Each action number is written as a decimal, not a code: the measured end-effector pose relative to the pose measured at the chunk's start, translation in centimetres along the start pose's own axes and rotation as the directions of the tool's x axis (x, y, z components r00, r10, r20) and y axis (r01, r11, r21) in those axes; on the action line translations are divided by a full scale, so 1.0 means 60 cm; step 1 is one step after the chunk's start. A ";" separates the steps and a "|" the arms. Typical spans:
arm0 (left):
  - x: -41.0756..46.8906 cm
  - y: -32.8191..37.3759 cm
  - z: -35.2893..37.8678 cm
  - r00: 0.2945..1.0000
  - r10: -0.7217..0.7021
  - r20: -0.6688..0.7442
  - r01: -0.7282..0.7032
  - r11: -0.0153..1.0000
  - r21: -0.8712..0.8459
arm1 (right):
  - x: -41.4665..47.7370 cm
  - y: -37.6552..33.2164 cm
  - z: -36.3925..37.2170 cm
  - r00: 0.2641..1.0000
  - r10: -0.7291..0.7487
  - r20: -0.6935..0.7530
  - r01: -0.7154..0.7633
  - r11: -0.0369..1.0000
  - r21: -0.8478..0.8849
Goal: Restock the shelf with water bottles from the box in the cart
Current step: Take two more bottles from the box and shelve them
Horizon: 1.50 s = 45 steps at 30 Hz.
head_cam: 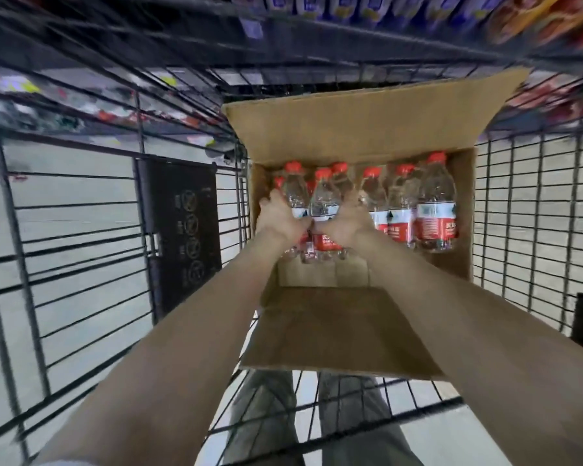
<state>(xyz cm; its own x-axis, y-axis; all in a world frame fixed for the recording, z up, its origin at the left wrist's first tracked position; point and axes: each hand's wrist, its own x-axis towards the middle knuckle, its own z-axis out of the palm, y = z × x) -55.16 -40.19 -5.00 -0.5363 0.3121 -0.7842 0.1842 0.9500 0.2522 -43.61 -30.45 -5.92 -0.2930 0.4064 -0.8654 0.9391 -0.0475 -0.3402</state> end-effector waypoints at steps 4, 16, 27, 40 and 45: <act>-0.008 -0.013 0.001 0.998 0.035 -0.048 -0.039 0.994 -0.101 | -0.005 0.000 -0.014 0.999 -0.033 0.008 0.033 0.999 0.008; -0.114 -0.014 -0.064 0.962 0.197 -0.188 -0.258 0.882 -0.395 | -0.111 -0.029 -0.096 0.983 -0.184 -0.002 0.180 0.961 0.211; -0.298 -0.003 -0.238 0.830 0.307 -0.466 -0.505 0.769 -0.393 | -0.317 -0.160 -0.162 0.862 -0.472 -0.187 0.506 0.823 0.258; -0.481 -0.044 -0.429 0.612 0.334 -0.717 -0.697 0.656 -0.289 | -0.553 -0.362 -0.192 0.589 -0.769 -0.247 0.802 0.593 0.065; -0.548 -0.107 -0.503 0.540 0.282 -0.793 -0.733 0.621 -0.279 | -0.641 -0.421 -0.152 0.487 -0.841 -0.235 0.866 0.500 0.005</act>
<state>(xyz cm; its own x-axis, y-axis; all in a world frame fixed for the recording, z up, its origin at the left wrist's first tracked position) -63.58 -56.28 36.31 -0.8907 0.4441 0.0968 0.2779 0.3635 0.8892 -54.46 -36.56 39.29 -0.8907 0.4520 -0.0489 0.2147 0.3233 -0.9216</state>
